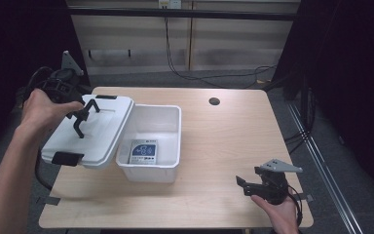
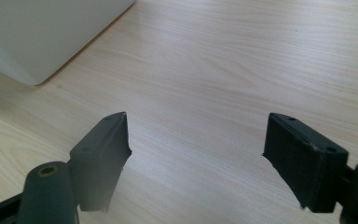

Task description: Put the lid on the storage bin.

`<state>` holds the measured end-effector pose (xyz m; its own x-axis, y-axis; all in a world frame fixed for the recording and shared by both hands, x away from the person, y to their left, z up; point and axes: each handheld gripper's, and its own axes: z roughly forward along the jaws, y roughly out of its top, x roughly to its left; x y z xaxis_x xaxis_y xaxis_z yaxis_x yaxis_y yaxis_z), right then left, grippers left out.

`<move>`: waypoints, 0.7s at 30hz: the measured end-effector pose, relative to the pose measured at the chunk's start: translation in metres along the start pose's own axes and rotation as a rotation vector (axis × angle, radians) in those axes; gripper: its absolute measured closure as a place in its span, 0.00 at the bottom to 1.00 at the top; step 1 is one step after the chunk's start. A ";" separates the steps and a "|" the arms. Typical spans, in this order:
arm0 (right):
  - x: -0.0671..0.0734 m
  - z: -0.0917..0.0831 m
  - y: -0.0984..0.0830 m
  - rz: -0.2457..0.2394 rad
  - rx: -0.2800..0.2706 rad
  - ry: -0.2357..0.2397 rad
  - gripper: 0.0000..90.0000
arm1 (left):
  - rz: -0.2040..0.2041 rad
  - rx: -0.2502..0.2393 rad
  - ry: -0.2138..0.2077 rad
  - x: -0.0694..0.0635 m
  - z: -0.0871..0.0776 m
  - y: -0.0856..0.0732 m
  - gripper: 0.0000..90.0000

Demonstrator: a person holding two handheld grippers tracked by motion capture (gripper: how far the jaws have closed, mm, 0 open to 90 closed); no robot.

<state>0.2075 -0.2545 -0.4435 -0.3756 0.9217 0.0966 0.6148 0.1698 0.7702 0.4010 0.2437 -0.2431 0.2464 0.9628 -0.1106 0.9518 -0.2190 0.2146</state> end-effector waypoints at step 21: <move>0.000 0.001 0.000 -0.002 0.004 0.007 0.24 | 0.061 0.016 -0.011 -0.053 0.014 0.014 0.94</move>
<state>0.2080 -0.2543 -0.4439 -0.3813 0.9191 0.0992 0.6170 0.1731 0.7677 0.4038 0.1876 -0.2476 0.3060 0.9458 -0.1086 0.9378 -0.2797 0.2057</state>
